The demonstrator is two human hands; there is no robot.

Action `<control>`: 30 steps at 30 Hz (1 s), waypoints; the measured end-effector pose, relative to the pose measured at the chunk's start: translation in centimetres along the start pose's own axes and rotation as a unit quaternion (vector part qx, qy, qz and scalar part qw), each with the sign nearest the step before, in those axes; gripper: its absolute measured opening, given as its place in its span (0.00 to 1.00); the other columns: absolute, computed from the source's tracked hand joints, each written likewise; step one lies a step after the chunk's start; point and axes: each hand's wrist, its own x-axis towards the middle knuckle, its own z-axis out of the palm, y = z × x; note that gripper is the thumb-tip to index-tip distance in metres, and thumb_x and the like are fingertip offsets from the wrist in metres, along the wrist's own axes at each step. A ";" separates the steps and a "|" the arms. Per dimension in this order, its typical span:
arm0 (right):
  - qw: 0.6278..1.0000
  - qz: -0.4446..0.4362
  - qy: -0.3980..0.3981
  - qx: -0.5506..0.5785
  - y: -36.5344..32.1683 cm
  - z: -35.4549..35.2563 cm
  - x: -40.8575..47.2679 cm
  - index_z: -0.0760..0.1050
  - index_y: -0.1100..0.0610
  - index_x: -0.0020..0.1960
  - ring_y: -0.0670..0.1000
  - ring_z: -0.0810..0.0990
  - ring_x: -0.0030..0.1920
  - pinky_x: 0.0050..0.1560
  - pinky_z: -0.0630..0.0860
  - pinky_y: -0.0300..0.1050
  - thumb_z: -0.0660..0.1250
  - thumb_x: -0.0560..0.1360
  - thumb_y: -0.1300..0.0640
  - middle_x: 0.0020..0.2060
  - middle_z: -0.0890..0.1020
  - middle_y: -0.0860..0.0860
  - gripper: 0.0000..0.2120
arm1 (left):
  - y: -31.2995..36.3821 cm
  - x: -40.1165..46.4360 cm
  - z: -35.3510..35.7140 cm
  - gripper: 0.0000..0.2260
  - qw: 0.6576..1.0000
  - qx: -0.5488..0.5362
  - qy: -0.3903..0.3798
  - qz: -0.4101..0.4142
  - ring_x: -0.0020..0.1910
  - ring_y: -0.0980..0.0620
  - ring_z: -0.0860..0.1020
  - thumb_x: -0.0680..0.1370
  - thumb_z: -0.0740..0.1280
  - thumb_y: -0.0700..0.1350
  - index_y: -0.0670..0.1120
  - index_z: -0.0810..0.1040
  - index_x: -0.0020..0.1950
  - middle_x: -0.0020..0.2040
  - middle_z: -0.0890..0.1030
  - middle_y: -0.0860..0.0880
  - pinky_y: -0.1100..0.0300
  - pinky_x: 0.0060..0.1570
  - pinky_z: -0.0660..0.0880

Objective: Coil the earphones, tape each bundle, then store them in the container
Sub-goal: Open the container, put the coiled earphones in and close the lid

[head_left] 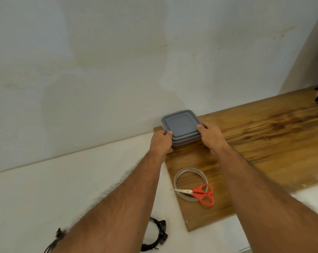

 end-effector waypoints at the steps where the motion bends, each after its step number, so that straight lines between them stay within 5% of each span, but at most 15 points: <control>1: 1.000 0.001 0.000 -0.002 -0.1 0.2 -0.2 0.76 0.60 0.54 0.49 0.74 0.40 0.37 0.73 0.44 0.59 0.82 0.54 0.42 0.77 0.52 0.11 | 0.0 -0.2 -0.1 0.13 1.000 -0.007 -0.005 -0.003 0.51 0.49 0.75 0.83 0.59 0.47 0.43 0.75 0.63 0.56 0.76 0.46 0.52 0.51 0.81; 5: 0.999 0.021 -0.012 0.041 -0.8 0.8 -2.2 0.75 0.59 0.58 0.57 0.79 0.51 0.54 0.80 0.59 0.62 0.81 0.56 0.46 0.79 0.53 0.10 | 0.6 -1.9 -2.3 0.12 1.000 -0.017 -0.014 0.008 0.55 0.47 0.77 0.83 0.60 0.46 0.45 0.74 0.64 0.58 0.77 0.45 0.55 0.46 0.80; 11: 0.993 -0.005 -0.036 0.109 -5.0 4.0 -8.3 0.77 0.59 0.55 0.53 0.80 0.44 0.46 0.81 0.53 0.66 0.78 0.57 0.44 0.81 0.54 0.07 | 0.9 -7.1 -10.6 0.12 0.999 -0.010 0.011 0.051 0.47 0.52 0.75 0.82 0.60 0.44 0.45 0.76 0.64 0.54 0.77 0.46 0.56 0.44 0.81; 15: 0.986 -0.017 -0.104 0.128 -8.5 8.0 -14.9 0.76 0.58 0.54 0.53 0.81 0.47 0.45 0.81 0.52 0.70 0.76 0.58 0.49 0.82 0.55 0.08 | -0.4 -12.5 -19.0 0.11 0.998 -0.011 0.040 0.050 0.45 0.51 0.74 0.82 0.60 0.43 0.45 0.78 0.61 0.50 0.77 0.46 0.53 0.47 0.82; 23: 0.965 -0.049 -0.248 0.066 -11.8 17.5 -28.8 0.77 0.60 0.52 0.53 0.83 0.49 0.44 0.83 0.51 0.73 0.73 0.55 0.49 0.82 0.55 0.12 | -6.6 -24.1 -34.2 0.09 0.991 -0.034 0.126 -0.012 0.45 0.51 0.78 0.82 0.60 0.41 0.48 0.77 0.59 0.49 0.80 0.47 0.52 0.49 0.81; 30: 0.955 -0.055 -0.290 -0.024 -9.5 23.5 -35.3 0.77 0.56 0.47 0.55 0.83 0.46 0.47 0.82 0.59 0.74 0.70 0.51 0.45 0.82 0.52 0.11 | -13.5 -27.9 -39.7 0.09 0.981 -0.004 0.158 -0.111 0.54 0.44 0.79 0.81 0.61 0.39 0.44 0.77 0.59 0.54 0.80 0.42 0.57 0.42 0.80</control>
